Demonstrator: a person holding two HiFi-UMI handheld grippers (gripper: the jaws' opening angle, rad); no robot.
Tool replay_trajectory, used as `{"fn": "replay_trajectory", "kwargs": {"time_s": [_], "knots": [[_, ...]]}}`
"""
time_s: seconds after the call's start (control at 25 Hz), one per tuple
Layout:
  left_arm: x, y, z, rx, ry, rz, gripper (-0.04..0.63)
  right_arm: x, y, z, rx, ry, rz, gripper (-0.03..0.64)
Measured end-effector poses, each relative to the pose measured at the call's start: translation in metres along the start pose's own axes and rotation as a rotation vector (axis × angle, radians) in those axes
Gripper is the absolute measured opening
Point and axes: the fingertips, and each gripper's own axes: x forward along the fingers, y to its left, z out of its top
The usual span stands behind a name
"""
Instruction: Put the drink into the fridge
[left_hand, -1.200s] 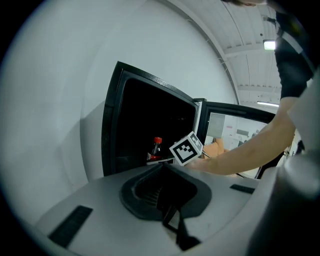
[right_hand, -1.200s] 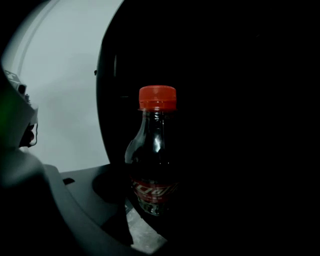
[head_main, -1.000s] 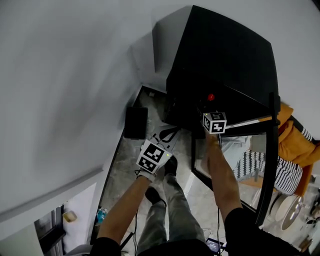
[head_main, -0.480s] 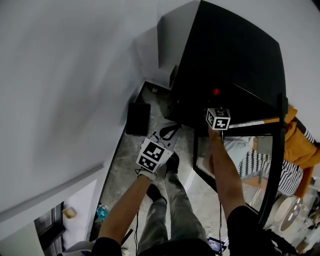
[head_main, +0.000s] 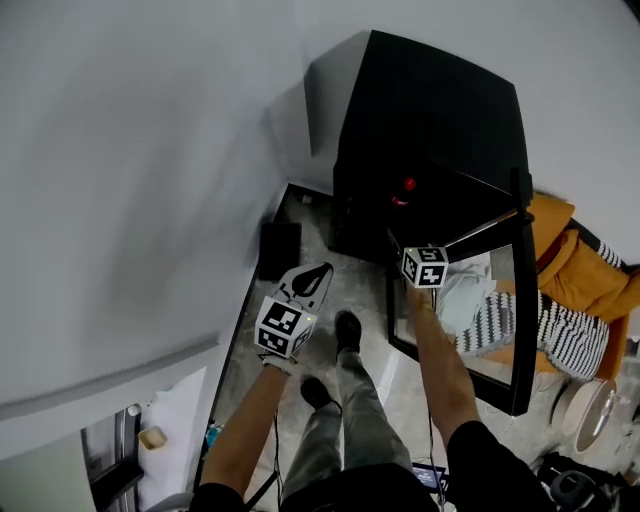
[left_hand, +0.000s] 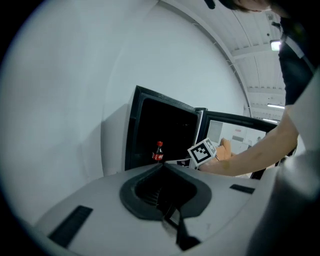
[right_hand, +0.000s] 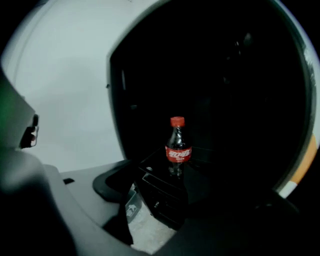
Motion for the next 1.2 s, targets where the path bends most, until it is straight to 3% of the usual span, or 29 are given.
{"fn": "replay_trajectory", "kwargs": {"time_s": [0.28,0.4,0.56,0.8,1.0,1.2], "knots": [[-0.11,-0.043,0.018,0.004,-0.022,0.07,0.006,-0.126,0.118,0.02,-0.117,-0.015,0.176,0.067],[-0.155,-0.062,0.03,0.009,-0.052,0.108,0.006,-0.18,0.16,0.034,-0.135,-0.045,0.228,0.009],[-0.207,-0.091,0.043,-0.011,-0.107,0.161,0.005,-0.244,0.213,0.048,-0.182,-0.06,0.311,0.009],[-0.256,-0.15,0.05,0.022,-0.12,0.205,0.005,-0.333,0.278,0.062,-0.263,-0.082,0.458,0.009],[-0.265,-0.201,0.057,0.022,-0.148,0.227,0.005,-0.386,0.289,0.071,-0.307,-0.105,0.546,0.008],[-0.266,-0.255,0.061,0.019,-0.163,0.303,0.006,-0.429,0.277,0.061,-0.324,-0.105,0.616,0.008]]}}
